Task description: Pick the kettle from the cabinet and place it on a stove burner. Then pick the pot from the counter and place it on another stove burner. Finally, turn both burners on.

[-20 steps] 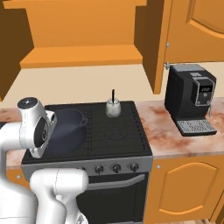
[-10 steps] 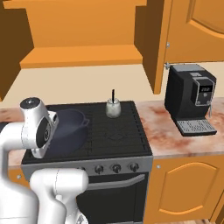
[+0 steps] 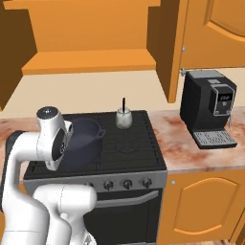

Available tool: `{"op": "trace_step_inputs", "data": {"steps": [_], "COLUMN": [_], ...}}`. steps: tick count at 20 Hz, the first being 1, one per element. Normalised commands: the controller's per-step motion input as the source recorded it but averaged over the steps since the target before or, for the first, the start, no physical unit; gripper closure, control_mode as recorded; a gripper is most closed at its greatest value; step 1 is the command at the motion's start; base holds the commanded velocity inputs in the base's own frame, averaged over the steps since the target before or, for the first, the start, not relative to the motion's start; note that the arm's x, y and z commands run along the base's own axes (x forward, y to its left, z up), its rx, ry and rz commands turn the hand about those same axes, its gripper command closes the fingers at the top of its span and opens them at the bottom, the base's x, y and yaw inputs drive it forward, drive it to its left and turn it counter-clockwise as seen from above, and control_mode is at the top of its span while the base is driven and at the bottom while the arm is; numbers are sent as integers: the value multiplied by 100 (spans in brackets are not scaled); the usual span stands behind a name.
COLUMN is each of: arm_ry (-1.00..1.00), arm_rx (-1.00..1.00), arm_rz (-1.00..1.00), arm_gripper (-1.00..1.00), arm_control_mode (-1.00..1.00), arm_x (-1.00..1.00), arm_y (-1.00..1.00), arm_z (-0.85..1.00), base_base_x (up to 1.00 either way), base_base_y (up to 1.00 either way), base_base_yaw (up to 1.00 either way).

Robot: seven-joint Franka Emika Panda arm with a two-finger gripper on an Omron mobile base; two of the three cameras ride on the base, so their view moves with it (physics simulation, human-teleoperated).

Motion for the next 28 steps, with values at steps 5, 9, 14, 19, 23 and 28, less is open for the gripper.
{"op": "trace_step_inputs", "data": {"steps": [5, 9, 14, 19, 23, 28], "arm_ry": [1, 0, 0, 2, 2, 1], "arm_rx": [3, 1, 0, 1, 0, 0], "arm_rz": [0, 0, 0, 0, 0, 0], "arm_gripper": [100, 100, 100, 100, 100, 100], "arm_control_mode": [-100, -100, -100, -100, -100, -100], "arm_x": [32, 29, 23, 26, 28, 33], "arm_y": [-21, -28, -32, -41, -35, -26], "arm_z": [0, 0, -1, -5, -12, -15], "base_base_x": [0, 0, 0, 0, 0, 0], "base_base_y": [0, 0, 0, 0, 0, 0], "base_base_yaw": [0, 0, 0, 0, 0, 0]}}
